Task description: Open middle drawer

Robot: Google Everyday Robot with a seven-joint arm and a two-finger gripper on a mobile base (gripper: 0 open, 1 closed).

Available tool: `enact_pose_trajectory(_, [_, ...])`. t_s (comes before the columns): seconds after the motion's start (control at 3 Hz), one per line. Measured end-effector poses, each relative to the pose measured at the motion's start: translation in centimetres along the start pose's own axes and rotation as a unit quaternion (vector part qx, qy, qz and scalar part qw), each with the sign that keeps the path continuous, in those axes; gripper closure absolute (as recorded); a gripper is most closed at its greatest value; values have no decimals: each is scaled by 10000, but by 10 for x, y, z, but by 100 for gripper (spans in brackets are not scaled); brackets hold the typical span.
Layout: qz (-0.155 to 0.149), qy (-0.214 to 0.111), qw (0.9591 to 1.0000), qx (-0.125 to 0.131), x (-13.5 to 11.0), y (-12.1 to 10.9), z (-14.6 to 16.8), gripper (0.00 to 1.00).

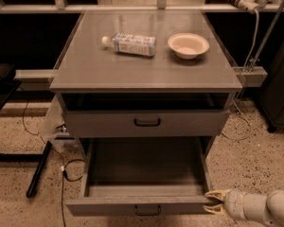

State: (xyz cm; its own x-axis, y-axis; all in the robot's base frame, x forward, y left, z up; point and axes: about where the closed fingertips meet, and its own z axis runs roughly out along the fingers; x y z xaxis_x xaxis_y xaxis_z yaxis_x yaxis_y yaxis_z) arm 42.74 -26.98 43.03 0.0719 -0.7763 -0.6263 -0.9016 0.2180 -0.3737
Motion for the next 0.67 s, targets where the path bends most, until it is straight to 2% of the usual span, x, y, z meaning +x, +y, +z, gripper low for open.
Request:
enact_pose_trajectory(0.33, [-1, -2, 10000, -2, 0, 0, 0, 81])
enact_pose_trajectory(0.67, [-1, -2, 10000, -2, 0, 0, 0, 58])
